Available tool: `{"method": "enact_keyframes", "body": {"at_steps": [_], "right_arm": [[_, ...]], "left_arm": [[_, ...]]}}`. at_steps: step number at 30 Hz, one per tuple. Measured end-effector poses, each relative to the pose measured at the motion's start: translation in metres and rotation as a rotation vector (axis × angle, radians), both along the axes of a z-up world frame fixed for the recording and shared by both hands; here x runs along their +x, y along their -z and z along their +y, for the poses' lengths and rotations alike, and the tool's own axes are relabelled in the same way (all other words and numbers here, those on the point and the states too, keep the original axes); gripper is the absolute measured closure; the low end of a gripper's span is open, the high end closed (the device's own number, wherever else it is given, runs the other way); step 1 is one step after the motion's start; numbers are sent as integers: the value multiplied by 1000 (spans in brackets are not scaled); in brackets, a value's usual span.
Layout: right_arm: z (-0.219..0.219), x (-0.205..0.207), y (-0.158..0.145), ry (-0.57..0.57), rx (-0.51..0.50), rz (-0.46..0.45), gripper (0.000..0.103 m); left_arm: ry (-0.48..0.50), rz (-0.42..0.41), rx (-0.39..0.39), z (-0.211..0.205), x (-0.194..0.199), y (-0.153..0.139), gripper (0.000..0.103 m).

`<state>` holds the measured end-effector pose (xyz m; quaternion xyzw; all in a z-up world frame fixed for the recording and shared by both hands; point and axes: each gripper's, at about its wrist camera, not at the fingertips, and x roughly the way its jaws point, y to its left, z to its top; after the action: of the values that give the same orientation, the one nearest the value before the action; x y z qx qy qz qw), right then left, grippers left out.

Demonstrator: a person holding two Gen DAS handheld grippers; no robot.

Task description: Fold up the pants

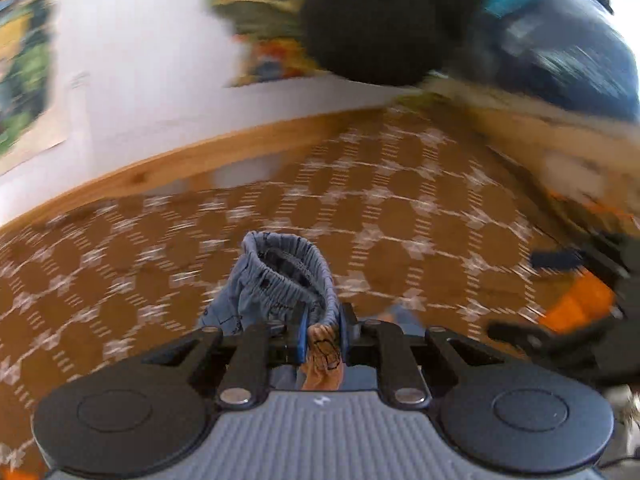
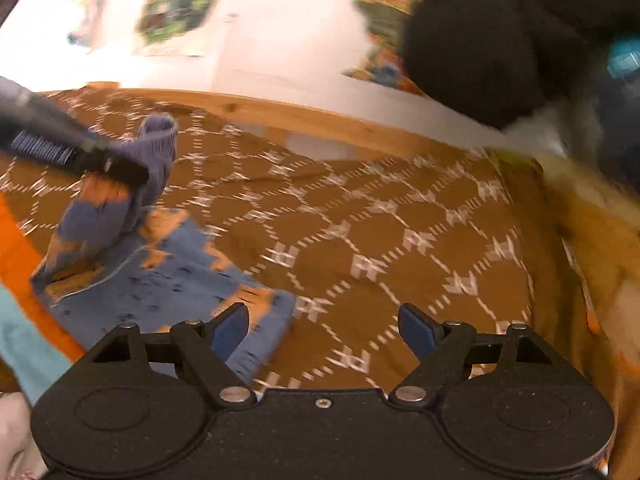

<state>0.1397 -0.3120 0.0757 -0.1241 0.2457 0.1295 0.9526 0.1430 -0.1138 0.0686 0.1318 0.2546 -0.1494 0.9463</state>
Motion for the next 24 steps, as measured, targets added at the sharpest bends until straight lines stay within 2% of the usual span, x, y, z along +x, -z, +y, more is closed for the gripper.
{"method": "enact_keyframes", "body": {"at_steps": [2,3,4,6,8,11,14,15,16,19,20,22,24], "right_arm": [[-11,7,4,31,-1,14,20],[-14,10,6,43,3,14,20],[-18,12,7,51,11,17,20],[-23,15,10,61,34,31,20],[-22,15,12,46,53,37,20],[-18,16,15,-8,97,43,20],[-8,28,20,-103,191,92,23],[-3,33,20,-134,220,119,24],[3,41,22,-167,256,152,28],[19,66,27,-224,314,239,33],[24,75,30,-228,327,277,33],[30,93,38,-209,366,331,36],[33,112,48,-178,444,410,44]], "left_arm": [[79,23,41,-23,1,14,76],[119,31,36,-31,-1,23,61],[144,31,20,-36,-4,30,41],[155,17,-20,-35,-13,40,27],[158,7,-11,-31,-21,48,25],[163,34,65,-19,-24,65,26],[190,82,107,-6,-23,79,27],[189,104,115,-1,-19,83,32],[188,124,120,3,-15,87,43],[200,176,106,14,-8,93,54],[204,182,103,17,-7,93,57],[222,194,104,17,-5,93,75],[234,216,87,17,-4,93,86]]}}
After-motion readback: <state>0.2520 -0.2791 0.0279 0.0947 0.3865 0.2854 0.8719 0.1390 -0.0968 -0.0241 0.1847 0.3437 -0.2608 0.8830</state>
